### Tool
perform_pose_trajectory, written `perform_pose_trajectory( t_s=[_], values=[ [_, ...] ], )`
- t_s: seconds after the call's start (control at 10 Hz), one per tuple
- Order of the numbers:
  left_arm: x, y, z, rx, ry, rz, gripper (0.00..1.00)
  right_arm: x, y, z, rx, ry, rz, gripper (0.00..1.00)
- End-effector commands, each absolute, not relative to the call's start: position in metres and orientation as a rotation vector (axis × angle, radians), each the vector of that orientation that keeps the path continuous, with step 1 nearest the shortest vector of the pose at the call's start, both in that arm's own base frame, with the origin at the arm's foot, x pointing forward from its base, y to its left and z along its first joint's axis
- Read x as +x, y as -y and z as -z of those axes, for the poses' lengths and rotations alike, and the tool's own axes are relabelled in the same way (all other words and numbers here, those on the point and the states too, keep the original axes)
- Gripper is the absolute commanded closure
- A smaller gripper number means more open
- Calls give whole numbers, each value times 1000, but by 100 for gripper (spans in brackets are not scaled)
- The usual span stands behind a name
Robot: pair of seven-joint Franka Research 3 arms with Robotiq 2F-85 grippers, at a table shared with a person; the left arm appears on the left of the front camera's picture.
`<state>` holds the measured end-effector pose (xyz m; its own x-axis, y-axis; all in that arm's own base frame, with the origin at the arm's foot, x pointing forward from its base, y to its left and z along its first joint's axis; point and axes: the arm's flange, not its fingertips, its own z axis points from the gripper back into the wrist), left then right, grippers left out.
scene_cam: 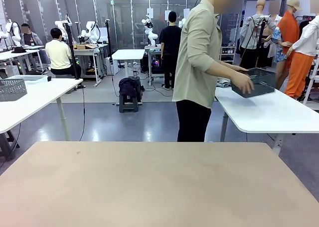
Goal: Fold the towels and place them in the basket.
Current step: When a person lays out a Towel with hook on the table, fold it in half twice.
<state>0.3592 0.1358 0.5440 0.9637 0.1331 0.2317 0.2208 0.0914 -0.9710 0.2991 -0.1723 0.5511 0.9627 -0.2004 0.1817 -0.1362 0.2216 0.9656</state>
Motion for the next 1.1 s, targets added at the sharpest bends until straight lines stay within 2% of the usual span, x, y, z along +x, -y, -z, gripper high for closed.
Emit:
perform_pose_trajectory(
  t_s=[0.0,1.0],
  values=[
    [359,-135,-544,-1489,291,66,0,299,172,-552,1353,295,44,0],
    [359,-135,-544,-1489,291,66,0,299,172,-552,1353,295,44,0]
  ],
)
